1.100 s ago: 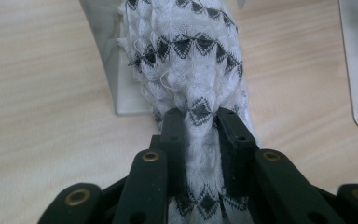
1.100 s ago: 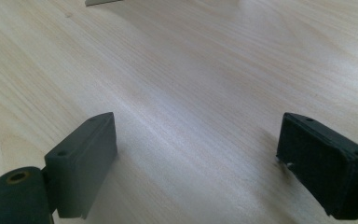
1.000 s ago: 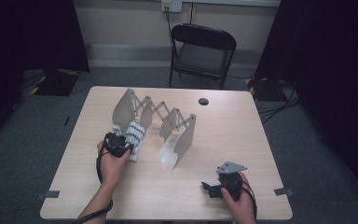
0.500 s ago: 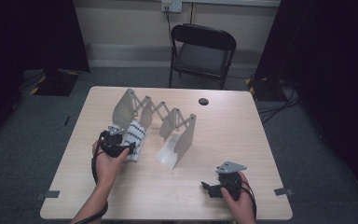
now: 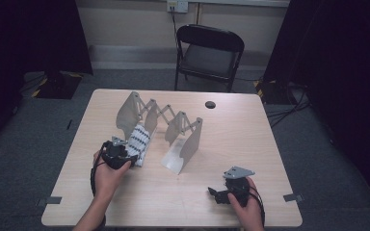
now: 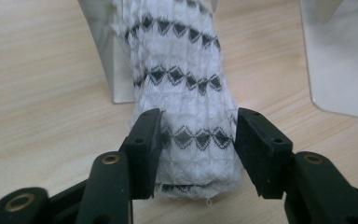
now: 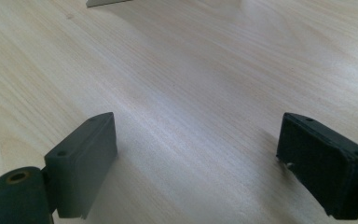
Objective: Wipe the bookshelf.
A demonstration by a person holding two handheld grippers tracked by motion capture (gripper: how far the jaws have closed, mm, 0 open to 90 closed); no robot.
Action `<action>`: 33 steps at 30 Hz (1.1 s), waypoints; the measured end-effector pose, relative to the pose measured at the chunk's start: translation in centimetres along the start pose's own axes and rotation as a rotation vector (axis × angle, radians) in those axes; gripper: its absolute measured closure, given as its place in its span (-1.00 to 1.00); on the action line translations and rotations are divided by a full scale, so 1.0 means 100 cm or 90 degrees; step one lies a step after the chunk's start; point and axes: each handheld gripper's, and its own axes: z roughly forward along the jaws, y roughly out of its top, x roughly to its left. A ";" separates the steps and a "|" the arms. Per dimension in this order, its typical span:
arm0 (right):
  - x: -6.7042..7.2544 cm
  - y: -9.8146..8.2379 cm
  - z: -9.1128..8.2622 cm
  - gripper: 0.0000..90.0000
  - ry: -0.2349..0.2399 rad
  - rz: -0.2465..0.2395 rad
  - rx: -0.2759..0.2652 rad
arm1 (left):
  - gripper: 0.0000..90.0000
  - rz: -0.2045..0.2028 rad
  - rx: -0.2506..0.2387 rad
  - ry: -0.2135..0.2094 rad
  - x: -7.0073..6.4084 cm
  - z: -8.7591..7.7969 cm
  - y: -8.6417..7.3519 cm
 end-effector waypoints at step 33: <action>0.000 0.001 0.001 -0.75 0.002 -0.003 -0.001 | 0.23 0.023 -0.033 0.031 -0.001 0.037 0.020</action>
